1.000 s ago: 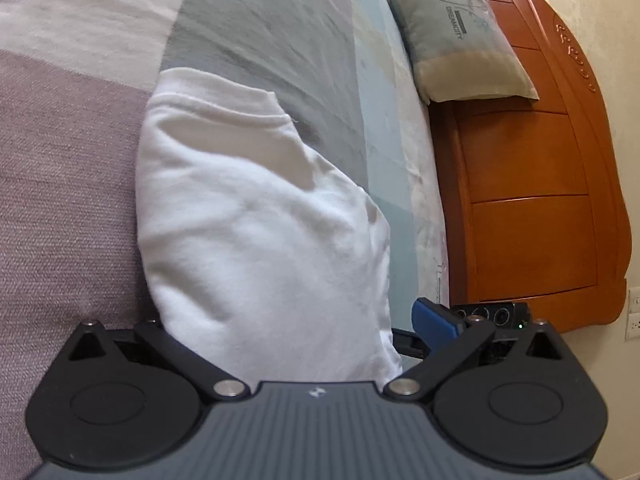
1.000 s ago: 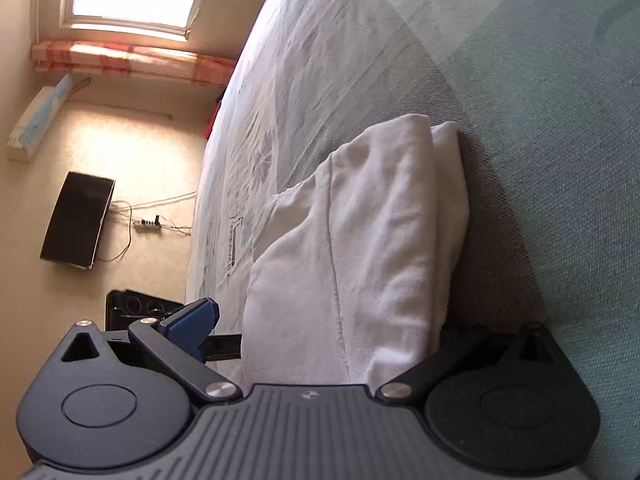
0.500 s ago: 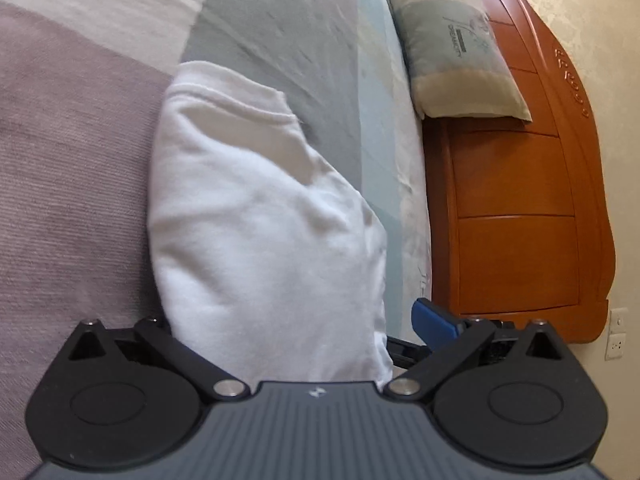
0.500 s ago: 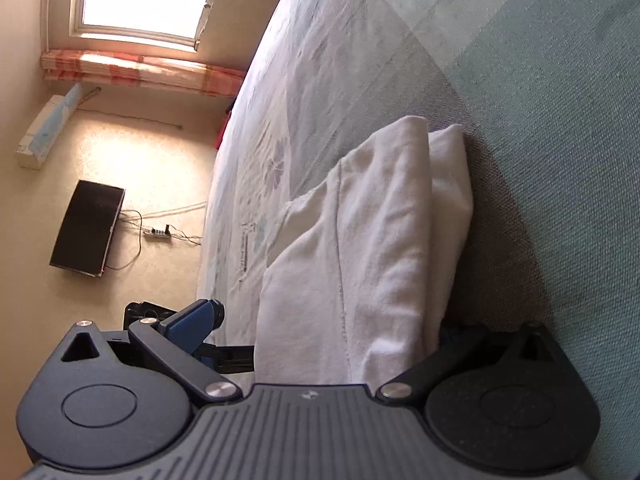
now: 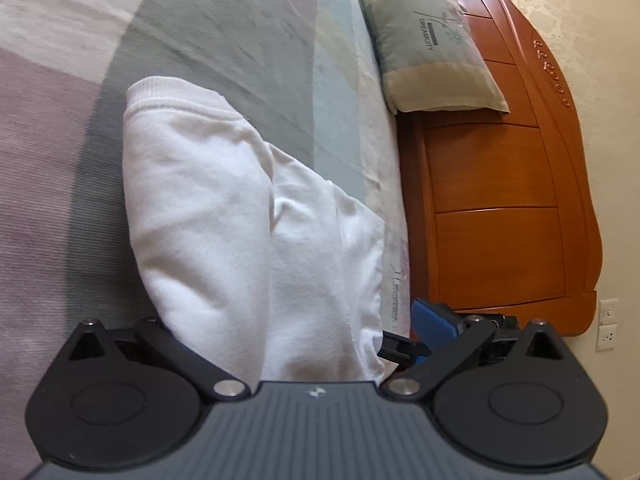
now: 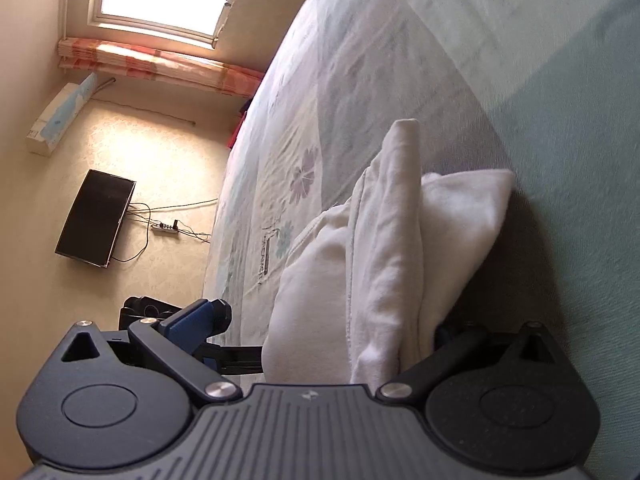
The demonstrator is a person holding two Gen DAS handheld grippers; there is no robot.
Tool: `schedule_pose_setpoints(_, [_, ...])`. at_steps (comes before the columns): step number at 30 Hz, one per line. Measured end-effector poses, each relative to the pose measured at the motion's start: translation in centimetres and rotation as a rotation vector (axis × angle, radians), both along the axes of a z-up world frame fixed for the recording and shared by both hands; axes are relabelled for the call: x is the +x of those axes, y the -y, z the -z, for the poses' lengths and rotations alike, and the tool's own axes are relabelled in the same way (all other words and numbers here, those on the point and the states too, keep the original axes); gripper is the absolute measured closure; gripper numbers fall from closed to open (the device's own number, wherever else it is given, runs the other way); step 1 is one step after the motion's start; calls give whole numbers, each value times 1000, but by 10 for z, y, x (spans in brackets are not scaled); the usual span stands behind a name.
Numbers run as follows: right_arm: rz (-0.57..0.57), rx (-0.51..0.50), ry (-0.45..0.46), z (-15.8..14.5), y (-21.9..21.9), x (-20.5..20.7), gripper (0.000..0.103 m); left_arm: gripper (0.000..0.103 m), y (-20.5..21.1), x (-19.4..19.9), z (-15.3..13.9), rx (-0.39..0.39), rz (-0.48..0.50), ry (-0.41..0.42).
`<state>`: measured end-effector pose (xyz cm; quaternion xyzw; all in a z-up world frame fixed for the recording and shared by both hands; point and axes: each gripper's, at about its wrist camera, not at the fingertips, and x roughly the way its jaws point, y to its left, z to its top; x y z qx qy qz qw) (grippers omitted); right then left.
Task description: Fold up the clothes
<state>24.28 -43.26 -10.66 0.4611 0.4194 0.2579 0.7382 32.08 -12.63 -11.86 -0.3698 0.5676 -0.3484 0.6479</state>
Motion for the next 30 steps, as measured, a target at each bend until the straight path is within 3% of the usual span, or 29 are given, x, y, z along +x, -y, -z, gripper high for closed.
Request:
schedule_pose_setpoints(12, [91, -23, 0, -21, 76, -23, 0, 2, 67, 6, -13, -36, 62, -5])
schedule_pose_setpoints(30, [284, -122, -17, -41, 274, -45, 0, 2, 255, 37, -19, -85, 247, -2])
